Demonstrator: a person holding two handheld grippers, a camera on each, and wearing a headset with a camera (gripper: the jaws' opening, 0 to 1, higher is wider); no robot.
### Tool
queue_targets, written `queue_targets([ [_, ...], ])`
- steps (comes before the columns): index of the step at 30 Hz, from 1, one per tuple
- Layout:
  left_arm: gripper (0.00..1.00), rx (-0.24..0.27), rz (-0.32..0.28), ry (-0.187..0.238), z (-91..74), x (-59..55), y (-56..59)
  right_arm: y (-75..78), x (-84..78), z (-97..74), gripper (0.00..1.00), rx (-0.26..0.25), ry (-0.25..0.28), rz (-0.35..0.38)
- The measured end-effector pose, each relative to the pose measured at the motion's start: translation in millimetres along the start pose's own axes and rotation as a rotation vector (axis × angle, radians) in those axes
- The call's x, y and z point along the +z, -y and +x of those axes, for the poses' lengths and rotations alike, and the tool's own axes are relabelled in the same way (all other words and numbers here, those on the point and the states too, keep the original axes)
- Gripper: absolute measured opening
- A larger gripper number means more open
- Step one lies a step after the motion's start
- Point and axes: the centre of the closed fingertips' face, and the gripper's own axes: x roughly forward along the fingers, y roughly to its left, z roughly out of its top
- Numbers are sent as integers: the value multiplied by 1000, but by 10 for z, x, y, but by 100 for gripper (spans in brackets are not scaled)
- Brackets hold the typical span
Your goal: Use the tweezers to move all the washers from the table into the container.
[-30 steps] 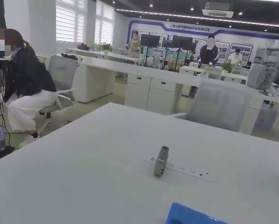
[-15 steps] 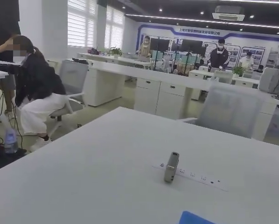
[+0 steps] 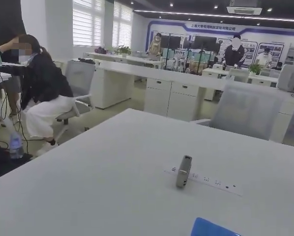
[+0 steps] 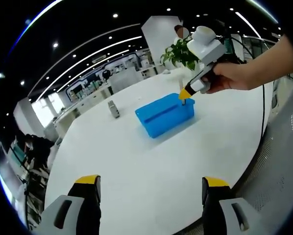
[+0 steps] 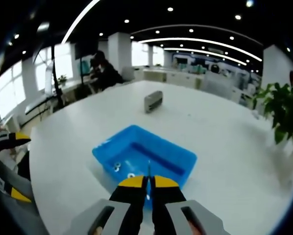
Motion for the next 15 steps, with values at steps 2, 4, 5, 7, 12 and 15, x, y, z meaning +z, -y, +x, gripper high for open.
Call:
queue_targets([
  [2,87,0,3,-3,3,-6,3,-21,-1,-4,1,6,1,5],
  [4,87,0,5,-4,4,-6,6,-36,-3,-13,2,10,0,14],
  [5,87,1,5,-3,4,-5,4,-29,-4,-15,2,6,-1,8],
  [7,87,4,2,-1,0,0,-1,-35,-8,-34,2,3,-3,5],
  [12,87,7,1,5,-4,8,-5,-39,121,-119,2,2,31,6],
  [15,87,8,1,13,-8,20,-6,-42,277,-244,2,2,69,-9],
])
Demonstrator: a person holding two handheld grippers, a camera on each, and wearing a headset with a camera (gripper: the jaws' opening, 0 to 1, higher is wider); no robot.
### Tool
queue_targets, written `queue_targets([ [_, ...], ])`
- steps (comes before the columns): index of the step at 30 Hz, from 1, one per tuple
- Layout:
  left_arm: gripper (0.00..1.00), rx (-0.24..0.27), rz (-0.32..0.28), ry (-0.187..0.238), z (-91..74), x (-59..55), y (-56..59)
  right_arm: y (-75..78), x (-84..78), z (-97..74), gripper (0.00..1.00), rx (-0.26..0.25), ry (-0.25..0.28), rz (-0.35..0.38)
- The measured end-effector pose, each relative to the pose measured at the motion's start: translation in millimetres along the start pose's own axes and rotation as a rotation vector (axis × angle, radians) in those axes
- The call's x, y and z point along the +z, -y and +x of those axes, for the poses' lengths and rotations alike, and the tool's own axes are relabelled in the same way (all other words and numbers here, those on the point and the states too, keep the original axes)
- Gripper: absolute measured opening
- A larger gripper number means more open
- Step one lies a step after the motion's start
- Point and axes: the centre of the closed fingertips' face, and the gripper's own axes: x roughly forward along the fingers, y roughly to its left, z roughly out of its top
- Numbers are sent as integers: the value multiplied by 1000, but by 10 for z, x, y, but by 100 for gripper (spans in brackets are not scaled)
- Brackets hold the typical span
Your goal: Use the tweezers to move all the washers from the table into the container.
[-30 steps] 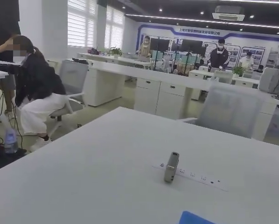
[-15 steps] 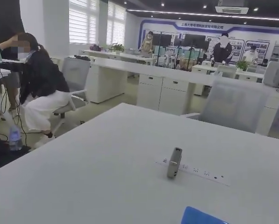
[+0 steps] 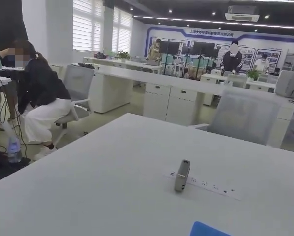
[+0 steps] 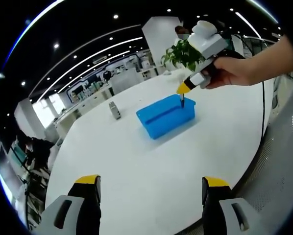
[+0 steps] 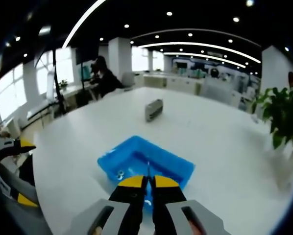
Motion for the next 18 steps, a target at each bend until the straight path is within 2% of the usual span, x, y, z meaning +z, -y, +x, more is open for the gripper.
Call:
queue_targets([
  [3,87,0,-1,6,-4,10,0,-32,157,-118,1,21,38,-15],
  [6,87,0,0,10,-8,15,-2,-102,255,-233,1,65,59,-49],
  [10,87,3,0,17,-13,25,-6,-250,351,-465,1,106,74,-120],
  [11,87,4,-2,17,-12,24,-9,-315,357,-533,1,130,71,-153],
  [12,87,5,-3,17,-13,24,-11,-371,335,-570,1,158,57,-179],
  [15,87,7,-2,21,-16,30,-14,-525,147,-680,1,232,-32,-287],
  [17,86,8,-1,20,-17,29,-15,-583,34,-715,1,255,-71,-341],
  [18,86,9,-2,22,-19,33,-17,-627,-72,-735,1,277,-108,-372],
])
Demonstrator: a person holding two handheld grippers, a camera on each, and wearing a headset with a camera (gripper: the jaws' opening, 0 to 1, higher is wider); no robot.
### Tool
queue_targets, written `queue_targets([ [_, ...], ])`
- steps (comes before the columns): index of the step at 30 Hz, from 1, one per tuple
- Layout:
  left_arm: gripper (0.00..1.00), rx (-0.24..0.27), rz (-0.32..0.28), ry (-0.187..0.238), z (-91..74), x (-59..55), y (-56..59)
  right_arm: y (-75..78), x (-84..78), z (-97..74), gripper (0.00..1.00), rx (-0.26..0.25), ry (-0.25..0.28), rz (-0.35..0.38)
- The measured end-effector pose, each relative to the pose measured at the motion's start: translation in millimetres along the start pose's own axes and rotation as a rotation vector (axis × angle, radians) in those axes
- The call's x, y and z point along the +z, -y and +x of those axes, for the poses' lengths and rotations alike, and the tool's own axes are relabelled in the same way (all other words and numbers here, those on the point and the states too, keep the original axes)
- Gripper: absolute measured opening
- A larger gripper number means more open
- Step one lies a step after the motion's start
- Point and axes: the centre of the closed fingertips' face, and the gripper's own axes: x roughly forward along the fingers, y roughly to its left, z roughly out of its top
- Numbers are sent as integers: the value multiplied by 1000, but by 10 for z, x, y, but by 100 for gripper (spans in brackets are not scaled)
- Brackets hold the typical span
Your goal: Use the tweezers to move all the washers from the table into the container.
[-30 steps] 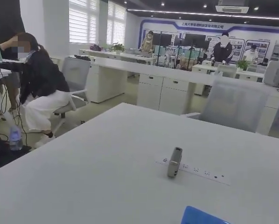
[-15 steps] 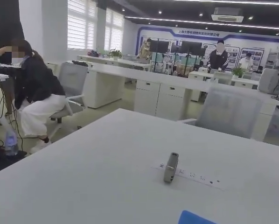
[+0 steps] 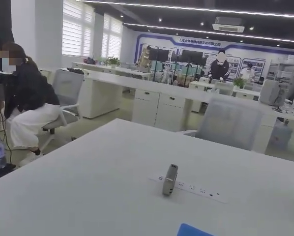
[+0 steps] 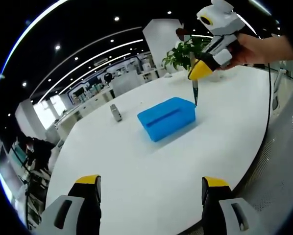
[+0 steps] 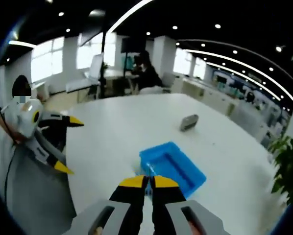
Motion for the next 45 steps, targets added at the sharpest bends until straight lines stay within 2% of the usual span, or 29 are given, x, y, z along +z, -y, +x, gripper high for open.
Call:
queue_targets([
  [2,86,2,-3,1,-2,2,-6,-118,-143,27,1,38,-57,-45],
  [3,86,2,-4,1,-2,2,-6,-138,-167,32,1,44,-66,-54],
  [6,86,4,-3,-2,-2,-3,-11,-292,-389,104,1,102,-159,-126],
  [11,86,6,-4,-7,0,-12,-17,-445,-643,224,1,185,-284,-212],
  [13,86,6,-3,-8,0,-13,-16,-494,-661,281,1,202,-294,-243],
  [17,86,5,-4,-10,2,-18,-15,-571,-705,409,1,232,-325,-261],
  [18,86,5,-3,-10,2,-16,-15,-591,-665,439,1,240,-299,-262],
  [19,86,6,-3,-10,3,-17,-16,-593,-671,467,1,240,-313,-259],
  [21,86,6,-5,-12,3,-22,-17,-618,-655,571,1,252,-310,-276],
  [25,86,8,-6,-10,2,-18,-21,-686,-704,792,2,276,-337,-290],
  [26,86,7,-5,-11,3,-20,-21,-735,-749,825,2,307,-356,-313],
  [28,86,6,-3,-13,6,-23,-18,-742,-772,880,2,302,-356,-364],
  [29,86,5,-2,-13,7,-23,-16,-785,-809,891,2,329,-368,-394],
  [32,86,0,1,-14,10,-23,-6,-814,-832,924,2,342,-375,-410],
  [40,86,-4,3,-15,12,-21,4,-866,-902,921,4,344,-407,-474],
  [42,86,-7,5,-15,13,-20,12,-866,-927,912,8,328,-417,-458],
  [43,86,-8,6,-15,13,-21,13,-875,-898,896,8,332,-400,-446],
  [45,86,-10,8,-16,12,-21,18,-869,-847,846,11,301,-372,-354],
])
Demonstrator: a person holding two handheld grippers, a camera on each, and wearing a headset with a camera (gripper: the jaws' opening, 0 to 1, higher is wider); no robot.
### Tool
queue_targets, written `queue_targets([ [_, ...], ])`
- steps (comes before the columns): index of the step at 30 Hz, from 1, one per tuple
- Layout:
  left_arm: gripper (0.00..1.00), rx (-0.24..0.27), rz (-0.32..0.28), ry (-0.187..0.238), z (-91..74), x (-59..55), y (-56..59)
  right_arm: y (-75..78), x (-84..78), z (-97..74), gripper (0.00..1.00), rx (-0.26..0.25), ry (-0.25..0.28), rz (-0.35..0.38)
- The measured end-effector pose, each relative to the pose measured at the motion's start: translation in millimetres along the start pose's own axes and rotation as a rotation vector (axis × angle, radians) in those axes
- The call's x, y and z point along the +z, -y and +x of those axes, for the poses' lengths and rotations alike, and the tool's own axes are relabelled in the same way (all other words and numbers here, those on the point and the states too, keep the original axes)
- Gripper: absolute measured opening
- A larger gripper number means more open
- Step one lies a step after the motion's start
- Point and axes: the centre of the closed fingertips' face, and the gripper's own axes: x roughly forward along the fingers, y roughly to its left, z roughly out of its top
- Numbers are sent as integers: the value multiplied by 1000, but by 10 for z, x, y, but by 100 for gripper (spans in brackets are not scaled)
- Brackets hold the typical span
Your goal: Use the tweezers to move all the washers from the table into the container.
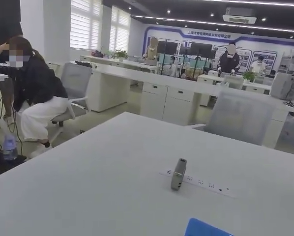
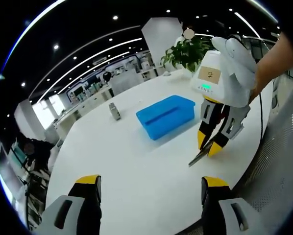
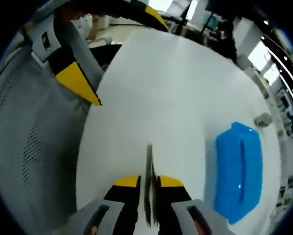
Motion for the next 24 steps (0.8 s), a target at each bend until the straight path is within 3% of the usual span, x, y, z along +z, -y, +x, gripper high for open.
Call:
queue_targets([
  [3,86,-3,-1,0,0,1,5,26,25,-181,14,-49,83,121],
  [6,86,-8,-6,0,0,3,13,25,7,-457,18,-113,199,315],
  [9,86,-13,-20,10,-8,20,16,41,-68,-637,24,-173,264,436],
  [12,86,-15,-37,14,-18,23,8,82,-202,-860,37,-281,315,563],
  [16,87,-27,-73,36,-43,59,-1,119,-308,-1111,52,-354,415,728],
  [20,89,-67,-105,68,-74,120,40,141,-393,-1285,67,-402,486,821],
  [24,94,-98,-145,82,-103,171,57,108,-494,-1384,80,-458,488,834],
])
